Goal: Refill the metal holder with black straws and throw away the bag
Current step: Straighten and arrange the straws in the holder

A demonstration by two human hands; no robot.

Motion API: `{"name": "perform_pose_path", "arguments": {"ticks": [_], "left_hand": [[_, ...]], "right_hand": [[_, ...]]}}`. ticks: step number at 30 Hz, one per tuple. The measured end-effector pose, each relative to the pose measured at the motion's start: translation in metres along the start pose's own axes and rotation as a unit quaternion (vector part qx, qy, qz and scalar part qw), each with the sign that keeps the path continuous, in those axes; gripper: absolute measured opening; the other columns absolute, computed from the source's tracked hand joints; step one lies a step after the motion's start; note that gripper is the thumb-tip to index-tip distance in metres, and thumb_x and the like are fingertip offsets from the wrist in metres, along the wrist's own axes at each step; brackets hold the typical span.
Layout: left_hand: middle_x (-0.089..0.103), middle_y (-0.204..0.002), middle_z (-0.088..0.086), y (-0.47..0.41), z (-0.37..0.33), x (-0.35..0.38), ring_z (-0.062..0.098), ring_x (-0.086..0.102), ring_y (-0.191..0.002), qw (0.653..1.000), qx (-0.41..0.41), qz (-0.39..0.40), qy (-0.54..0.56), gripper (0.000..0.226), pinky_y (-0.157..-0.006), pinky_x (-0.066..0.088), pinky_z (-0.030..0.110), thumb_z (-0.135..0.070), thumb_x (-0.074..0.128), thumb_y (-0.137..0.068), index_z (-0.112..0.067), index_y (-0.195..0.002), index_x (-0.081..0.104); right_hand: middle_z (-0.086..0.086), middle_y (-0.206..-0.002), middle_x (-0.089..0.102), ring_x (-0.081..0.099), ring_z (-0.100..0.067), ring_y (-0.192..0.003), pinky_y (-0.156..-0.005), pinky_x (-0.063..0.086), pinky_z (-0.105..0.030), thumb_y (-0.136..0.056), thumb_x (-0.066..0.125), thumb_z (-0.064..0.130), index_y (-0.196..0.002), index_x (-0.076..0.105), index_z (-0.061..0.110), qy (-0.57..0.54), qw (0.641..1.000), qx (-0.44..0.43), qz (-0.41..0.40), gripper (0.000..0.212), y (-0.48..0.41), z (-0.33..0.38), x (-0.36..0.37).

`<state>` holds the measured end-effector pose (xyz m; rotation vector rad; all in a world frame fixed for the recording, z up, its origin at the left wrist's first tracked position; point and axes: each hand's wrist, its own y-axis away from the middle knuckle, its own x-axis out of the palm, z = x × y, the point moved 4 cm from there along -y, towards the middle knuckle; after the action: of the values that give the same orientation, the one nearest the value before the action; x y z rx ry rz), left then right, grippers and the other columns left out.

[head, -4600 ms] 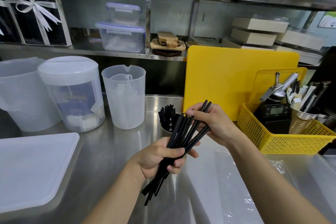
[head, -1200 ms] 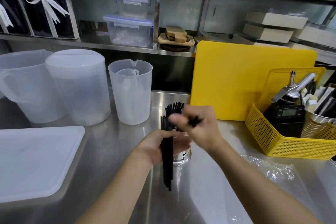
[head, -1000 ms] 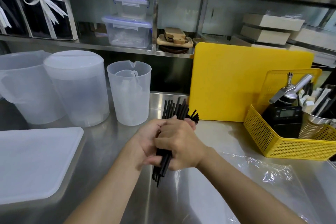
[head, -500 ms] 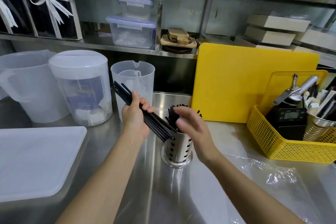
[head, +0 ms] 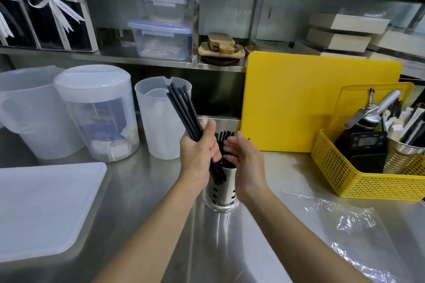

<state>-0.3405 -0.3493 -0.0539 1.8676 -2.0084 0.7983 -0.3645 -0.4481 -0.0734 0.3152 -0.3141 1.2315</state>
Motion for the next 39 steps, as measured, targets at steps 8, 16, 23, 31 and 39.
{"name": "perform_pose_path", "arguments": {"ticks": [8,16,23,31,39], "left_hand": [[0.035,-0.036,-0.005,0.005,0.025,0.018,0.012,0.032,-0.031,0.966,-0.093,0.170,-0.174,0.035,-0.038,0.029,0.020,-0.004,0.071,-0.070,-0.011,-0.055,0.041],[0.063,-0.079,0.013,0.002,0.027,0.042,0.017,0.058,-0.075,0.894,-0.059,0.272,-0.352,0.024,-0.072,0.047,0.031,-0.006,0.075,-0.071,-0.002,-0.089,0.059],[0.066,-0.096,0.001,-0.026,0.008,0.002,0.011,0.062,-0.093,0.945,-0.044,0.163,-0.279,0.026,-0.091,0.047,0.025,-0.007,0.069,-0.078,-0.017,-0.099,0.058],[0.064,-0.110,-0.007,-0.025,0.038,-0.028,0.004,0.056,-0.105,0.858,0.000,0.180,-0.481,0.035,-0.096,0.044,0.028,-0.035,0.065,-0.080,-0.027,-0.112,0.055],[0.056,-0.098,-0.016,-0.018,0.049,-0.025,-0.002,0.032,-0.095,0.772,0.146,0.197,-0.586,0.032,-0.087,0.019,0.013,-0.037,0.065,-0.080,-0.020,-0.106,0.057]], "right_hand": [[0.003,-0.084,0.071,0.067,-0.015,-0.083,-0.074,0.051,-0.029,-0.072,0.072,0.027,-0.098,0.061,0.025,0.174,0.937,-0.105,0.282,0.029,-0.009,0.065,0.016],[0.006,-0.044,0.034,0.029,-0.014,-0.039,-0.043,0.026,-0.029,-0.084,0.063,0.018,-0.072,0.046,0.015,0.082,0.954,-0.173,0.233,0.021,-0.014,0.076,0.014],[0.008,-0.046,0.046,0.041,-0.013,-0.041,-0.048,0.045,-0.027,-0.085,0.061,0.017,-0.072,0.046,0.014,0.016,0.954,-0.260,0.148,0.020,-0.035,0.099,0.009],[0.005,-0.047,0.053,0.051,-0.014,-0.046,-0.056,0.047,-0.036,-0.080,0.071,0.018,-0.067,0.048,0.014,0.170,0.956,-0.227,0.071,0.026,-0.065,0.043,-0.004],[-0.005,-0.064,0.060,0.059,-0.015,-0.062,-0.067,0.049,-0.029,-0.078,0.069,0.005,-0.069,0.056,0.013,0.319,0.934,-0.117,0.112,0.019,-0.080,0.014,-0.010]]}}
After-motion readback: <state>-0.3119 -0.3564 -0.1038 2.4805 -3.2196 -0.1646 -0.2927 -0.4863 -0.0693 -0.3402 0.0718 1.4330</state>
